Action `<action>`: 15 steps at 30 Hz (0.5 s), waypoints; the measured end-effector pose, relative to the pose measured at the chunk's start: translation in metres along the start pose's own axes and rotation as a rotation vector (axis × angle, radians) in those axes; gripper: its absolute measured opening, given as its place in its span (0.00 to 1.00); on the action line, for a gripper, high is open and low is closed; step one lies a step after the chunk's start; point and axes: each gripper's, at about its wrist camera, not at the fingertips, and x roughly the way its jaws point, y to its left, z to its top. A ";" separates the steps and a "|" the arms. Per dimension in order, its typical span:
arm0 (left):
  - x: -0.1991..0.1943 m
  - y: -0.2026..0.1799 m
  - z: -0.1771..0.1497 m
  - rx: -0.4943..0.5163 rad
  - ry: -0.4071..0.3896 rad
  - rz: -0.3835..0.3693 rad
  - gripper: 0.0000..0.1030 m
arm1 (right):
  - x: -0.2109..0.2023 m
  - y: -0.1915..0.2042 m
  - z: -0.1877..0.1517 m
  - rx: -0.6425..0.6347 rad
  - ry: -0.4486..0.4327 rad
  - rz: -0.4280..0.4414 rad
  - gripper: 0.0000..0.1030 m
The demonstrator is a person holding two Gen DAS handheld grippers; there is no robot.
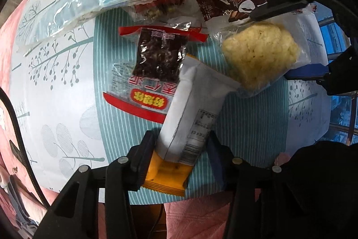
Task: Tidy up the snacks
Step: 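Grasp the orange-and-white OATS bar with the left tool while the right tool grasps another cracker bag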
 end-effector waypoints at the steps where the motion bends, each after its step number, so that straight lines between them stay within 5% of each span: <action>1: -0.001 0.001 0.003 0.005 0.003 -0.001 0.41 | 0.001 0.001 0.001 0.010 0.003 -0.005 0.75; 7: -0.002 -0.001 0.007 0.015 0.016 -0.015 0.40 | 0.008 0.008 0.002 0.040 0.014 -0.033 0.74; 15: -0.006 0.016 0.007 -0.010 0.009 -0.047 0.39 | 0.011 0.010 -0.004 0.057 0.023 -0.027 0.60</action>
